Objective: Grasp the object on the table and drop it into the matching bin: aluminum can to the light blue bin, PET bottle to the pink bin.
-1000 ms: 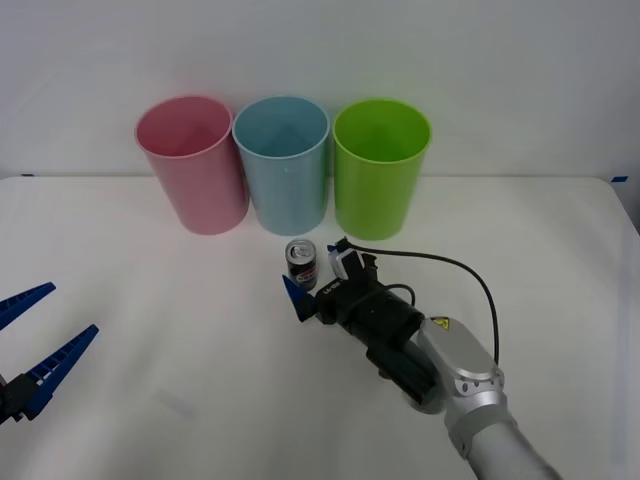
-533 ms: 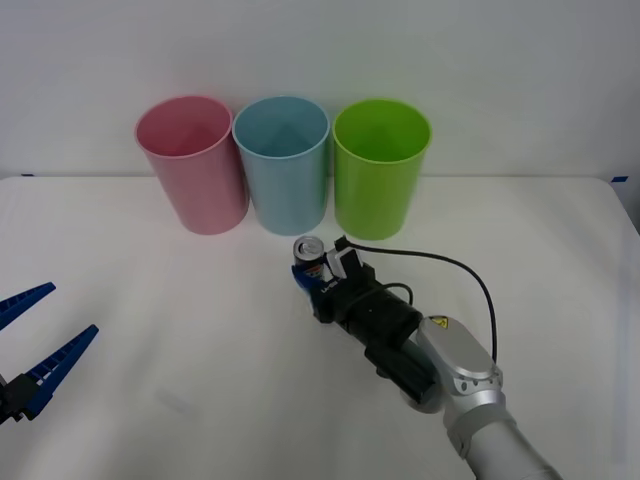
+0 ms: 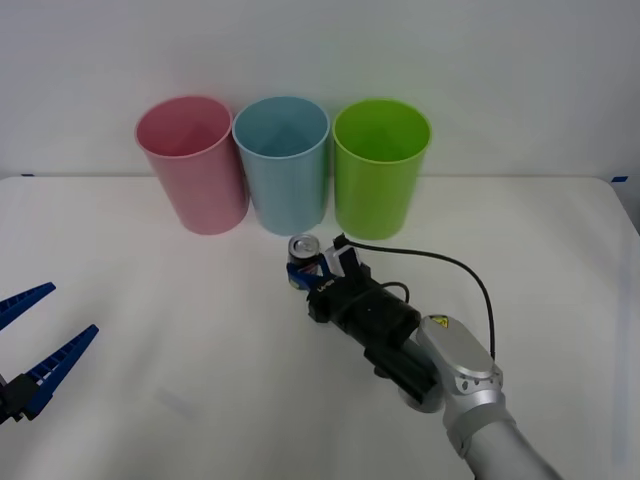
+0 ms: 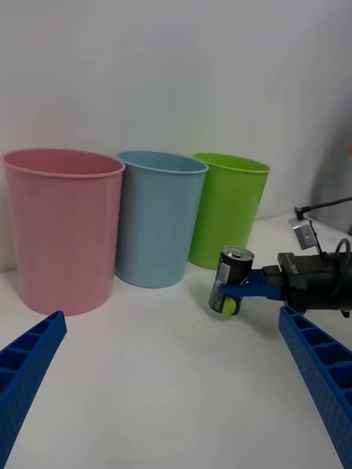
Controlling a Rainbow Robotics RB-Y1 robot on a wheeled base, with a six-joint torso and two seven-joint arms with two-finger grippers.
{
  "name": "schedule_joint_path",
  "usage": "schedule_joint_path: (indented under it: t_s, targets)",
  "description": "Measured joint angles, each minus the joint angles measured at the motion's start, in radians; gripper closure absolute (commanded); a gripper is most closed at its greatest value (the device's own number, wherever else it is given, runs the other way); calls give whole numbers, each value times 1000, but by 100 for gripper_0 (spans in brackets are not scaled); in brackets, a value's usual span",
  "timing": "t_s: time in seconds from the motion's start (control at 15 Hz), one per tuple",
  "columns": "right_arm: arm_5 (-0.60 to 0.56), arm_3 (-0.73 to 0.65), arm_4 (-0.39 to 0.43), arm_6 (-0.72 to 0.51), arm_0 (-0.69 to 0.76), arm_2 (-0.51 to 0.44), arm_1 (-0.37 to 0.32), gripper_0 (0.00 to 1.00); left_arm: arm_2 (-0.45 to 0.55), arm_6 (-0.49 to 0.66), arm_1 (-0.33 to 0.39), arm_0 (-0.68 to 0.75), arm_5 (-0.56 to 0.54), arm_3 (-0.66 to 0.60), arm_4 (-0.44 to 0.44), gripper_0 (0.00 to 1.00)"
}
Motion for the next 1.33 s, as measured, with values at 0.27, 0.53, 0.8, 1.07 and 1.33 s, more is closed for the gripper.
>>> schedule_joint_path:
  t_s: [0.27, 0.53, 0.8, 1.07, 1.33]
  targets:
    - [-18, -99, -32, -6, 60, 18, -13, 100, 0, 0, 0, 0, 0, 0, 0, 0]
    - [28, -306, -115, -30, 168, 95, -119, 100, 0, 0, 0, 0, 0, 0, 0, 0]
    - [70, -507, -172, -62, 265, 123, -209, 100, 0, 0, 0, 0, 0, 0, 0, 0]
    - [87, -644, -186, -144, 312, 123, -263, 100, 0, 0, 0, 0, 0, 0, 0, 0]
    - [99, -728, -130, -271, 305, 122, -281, 100, 0, 0, 0, 0, 0, 0, 0, 0]
